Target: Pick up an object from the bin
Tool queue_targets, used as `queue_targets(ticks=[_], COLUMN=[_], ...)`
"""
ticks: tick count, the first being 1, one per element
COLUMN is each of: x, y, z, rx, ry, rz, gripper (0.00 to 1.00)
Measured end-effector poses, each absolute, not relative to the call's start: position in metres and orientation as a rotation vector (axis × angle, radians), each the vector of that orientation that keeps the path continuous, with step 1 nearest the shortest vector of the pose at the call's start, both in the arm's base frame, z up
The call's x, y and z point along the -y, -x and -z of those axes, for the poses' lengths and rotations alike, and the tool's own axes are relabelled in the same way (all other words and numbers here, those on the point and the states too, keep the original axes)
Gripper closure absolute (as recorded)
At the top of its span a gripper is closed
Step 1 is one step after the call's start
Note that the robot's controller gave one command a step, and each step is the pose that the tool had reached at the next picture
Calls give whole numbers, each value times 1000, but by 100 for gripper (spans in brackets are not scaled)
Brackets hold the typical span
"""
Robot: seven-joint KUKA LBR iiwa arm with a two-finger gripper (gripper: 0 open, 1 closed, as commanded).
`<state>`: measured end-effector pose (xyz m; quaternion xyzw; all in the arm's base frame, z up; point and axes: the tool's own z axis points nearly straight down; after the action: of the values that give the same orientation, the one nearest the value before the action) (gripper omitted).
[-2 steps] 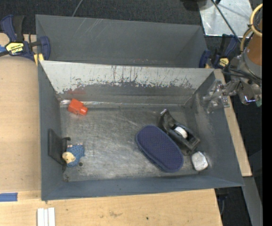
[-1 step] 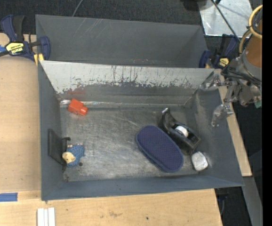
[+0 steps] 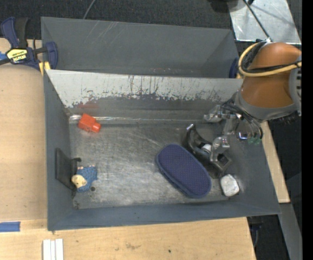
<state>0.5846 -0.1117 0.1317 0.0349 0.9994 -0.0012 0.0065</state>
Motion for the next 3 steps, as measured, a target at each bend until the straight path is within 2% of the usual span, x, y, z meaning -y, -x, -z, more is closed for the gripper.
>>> queue_targets(ticks=[1,2,3], x=[112,112,114], y=[-585,-579,-565], z=[-130,-128,-223], rx=[-3126,-3162,-3128], ry=[-126,-123,-147], rz=[4,-2,3], gripper=[0,100,100])
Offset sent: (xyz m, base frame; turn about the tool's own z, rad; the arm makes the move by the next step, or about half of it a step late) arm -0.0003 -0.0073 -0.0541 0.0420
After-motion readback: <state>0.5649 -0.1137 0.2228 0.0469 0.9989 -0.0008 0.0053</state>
